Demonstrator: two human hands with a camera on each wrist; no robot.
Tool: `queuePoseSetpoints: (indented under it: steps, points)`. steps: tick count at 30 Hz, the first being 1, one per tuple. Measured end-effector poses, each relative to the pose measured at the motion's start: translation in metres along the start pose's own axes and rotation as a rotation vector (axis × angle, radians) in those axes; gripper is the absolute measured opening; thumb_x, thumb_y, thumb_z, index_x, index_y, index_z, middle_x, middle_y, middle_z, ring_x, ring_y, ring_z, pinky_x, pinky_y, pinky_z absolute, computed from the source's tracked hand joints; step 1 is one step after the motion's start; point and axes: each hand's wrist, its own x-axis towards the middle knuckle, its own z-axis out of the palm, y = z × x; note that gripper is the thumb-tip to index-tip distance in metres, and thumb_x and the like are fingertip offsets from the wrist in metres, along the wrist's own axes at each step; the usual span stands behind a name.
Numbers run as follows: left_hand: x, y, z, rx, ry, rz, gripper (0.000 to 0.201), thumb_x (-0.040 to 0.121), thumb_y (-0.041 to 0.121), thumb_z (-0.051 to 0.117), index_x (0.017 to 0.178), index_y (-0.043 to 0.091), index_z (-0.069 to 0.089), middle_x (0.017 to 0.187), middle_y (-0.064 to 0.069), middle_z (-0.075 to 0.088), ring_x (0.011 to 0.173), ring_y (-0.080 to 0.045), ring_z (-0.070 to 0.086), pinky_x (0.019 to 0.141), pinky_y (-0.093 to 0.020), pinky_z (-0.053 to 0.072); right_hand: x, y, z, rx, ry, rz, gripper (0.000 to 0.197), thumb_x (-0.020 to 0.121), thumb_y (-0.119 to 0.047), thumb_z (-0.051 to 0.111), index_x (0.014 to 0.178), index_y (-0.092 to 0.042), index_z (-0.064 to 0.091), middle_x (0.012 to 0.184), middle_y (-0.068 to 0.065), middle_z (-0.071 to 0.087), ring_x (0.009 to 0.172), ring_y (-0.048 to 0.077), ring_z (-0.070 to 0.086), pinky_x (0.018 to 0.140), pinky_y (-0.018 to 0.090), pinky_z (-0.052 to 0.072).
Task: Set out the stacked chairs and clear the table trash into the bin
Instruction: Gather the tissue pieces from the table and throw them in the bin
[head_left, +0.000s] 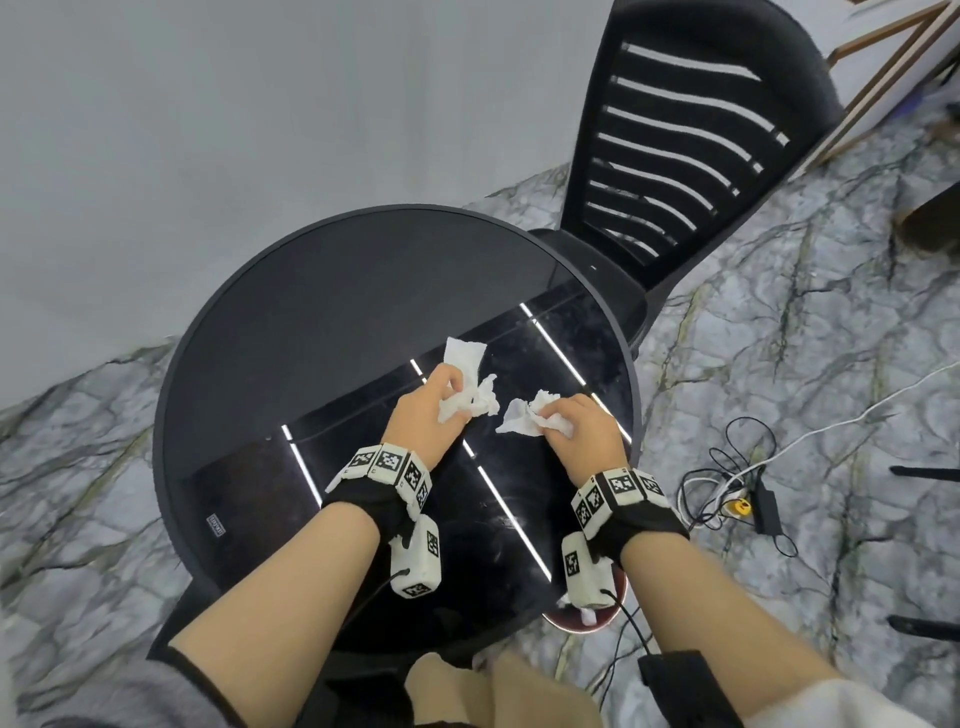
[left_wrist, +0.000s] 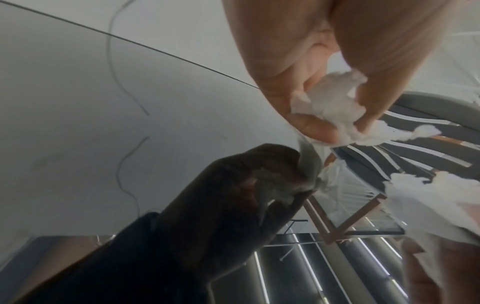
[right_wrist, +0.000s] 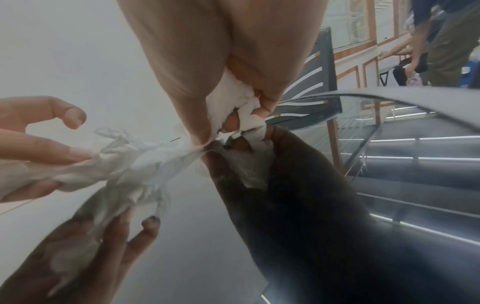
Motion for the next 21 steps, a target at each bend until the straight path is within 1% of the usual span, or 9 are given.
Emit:
queuePoseSetpoints:
  steps: [3, 6, 10, 12, 14, 16, 18, 20, 21]
  points:
    - [-0.023, 0.014, 0.018, -0.071, -0.008, 0.013, 0.011, 0.087, 0.018, 0.052, 0.084, 0.027, 0.047, 0.079, -0.003, 0.060, 0.078, -0.027, 0.062, 0.069, -0.026, 0.048, -0.023, 0.004, -0.017, 0.135, 0.056, 0.072, 0.010, 0.085, -0.014, 0.061, 0.087, -0.021, 0.069, 0.086, -0.004, 0.056, 0.080, 0.013, 0.053, 0.064, 0.009, 0.034]
    - [-0.050, 0.030, 0.037, -0.145, -0.004, 0.034, 0.018, 0.088, 0.015, 0.050, 0.079, 0.030, 0.057, 0.084, 0.001, 0.063, 0.080, -0.021, 0.063, 0.081, -0.029, 0.051, -0.054, 0.012, -0.037, 0.242, 0.113, 0.046, 0.012, 0.084, -0.014, 0.063, 0.086, -0.026, 0.066, 0.091, -0.003, 0.062, 0.085, 0.009, 0.053, 0.070, 0.004, 0.036]
    - [-0.092, 0.051, 0.070, -0.243, -0.020, 0.045, 0.024, 0.089, 0.013, 0.052, 0.091, 0.030, 0.069, 0.106, 0.003, 0.062, 0.093, -0.017, 0.063, 0.092, -0.033, 0.050, -0.107, 0.031, -0.065, 0.377, 0.129, -0.014, 0.026, 0.085, -0.014, 0.063, 0.104, -0.031, 0.065, 0.107, -0.018, 0.063, 0.098, -0.013, 0.052, 0.080, -0.006, 0.032]
    - [-0.112, 0.058, 0.090, -0.248, -0.030, 0.065, 0.025, 0.089, 0.014, 0.055, 0.098, 0.033, 0.068, 0.110, 0.006, 0.061, 0.099, -0.016, 0.061, 0.096, -0.035, 0.049, -0.135, 0.047, -0.077, 0.412, 0.147, -0.031, 0.031, 0.085, -0.014, 0.065, 0.111, -0.031, 0.065, 0.110, -0.018, 0.062, 0.102, -0.012, 0.053, 0.085, -0.003, 0.034]
    - [-0.132, 0.066, 0.111, -0.231, -0.047, 0.077, 0.026, 0.088, 0.015, 0.056, 0.105, 0.032, 0.067, 0.112, 0.006, 0.061, 0.101, -0.015, 0.060, 0.098, -0.034, 0.047, -0.162, 0.067, -0.088, 0.398, 0.149, -0.034, 0.034, 0.084, -0.012, 0.066, 0.114, -0.027, 0.065, 0.112, -0.015, 0.062, 0.103, -0.004, 0.055, 0.090, 0.002, 0.033]
    - [-0.152, 0.073, 0.131, -0.217, -0.062, 0.093, 0.029, 0.089, 0.013, 0.055, 0.112, 0.028, 0.065, 0.117, 0.006, 0.060, 0.105, -0.011, 0.057, 0.095, -0.019, 0.045, -0.187, 0.090, -0.095, 0.357, 0.139, -0.029, 0.036, 0.083, -0.010, 0.066, 0.117, -0.023, 0.065, 0.112, -0.014, 0.061, 0.106, -0.001, 0.053, 0.091, 0.001, 0.031]
    - [-0.172, 0.078, 0.149, -0.216, -0.072, 0.109, 0.033, 0.090, 0.009, 0.054, 0.118, 0.024, 0.062, 0.118, 0.008, 0.057, 0.103, -0.003, 0.053, 0.080, 0.001, 0.038, -0.212, 0.112, -0.099, 0.333, 0.142, -0.002, 0.035, 0.083, -0.009, 0.067, 0.116, -0.020, 0.066, 0.110, -0.014, 0.060, 0.104, -0.001, 0.051, 0.088, -0.003, 0.030]
    - [-0.189, 0.075, 0.166, -0.194, -0.093, 0.109, 0.034, 0.089, 0.007, 0.054, 0.119, 0.022, 0.061, 0.116, 0.008, 0.058, 0.095, 0.002, 0.051, 0.071, 0.008, 0.032, -0.233, 0.132, -0.099, 0.331, 0.147, 0.022, 0.034, 0.082, -0.009, 0.069, 0.115, -0.018, 0.067, 0.110, -0.010, 0.062, 0.104, 0.001, 0.052, 0.094, 0.006, 0.035]
    - [-0.196, 0.072, 0.175, -0.182, -0.109, 0.098, 0.034, 0.089, 0.007, 0.055, 0.118, 0.023, 0.061, 0.116, 0.007, 0.059, 0.094, 0.003, 0.052, 0.073, 0.007, 0.033, -0.243, 0.141, -0.099, 0.342, 0.142, 0.039, 0.034, 0.082, -0.008, 0.069, 0.114, -0.017, 0.067, 0.111, -0.009, 0.063, 0.105, 0.003, 0.053, 0.096, 0.012, 0.036]
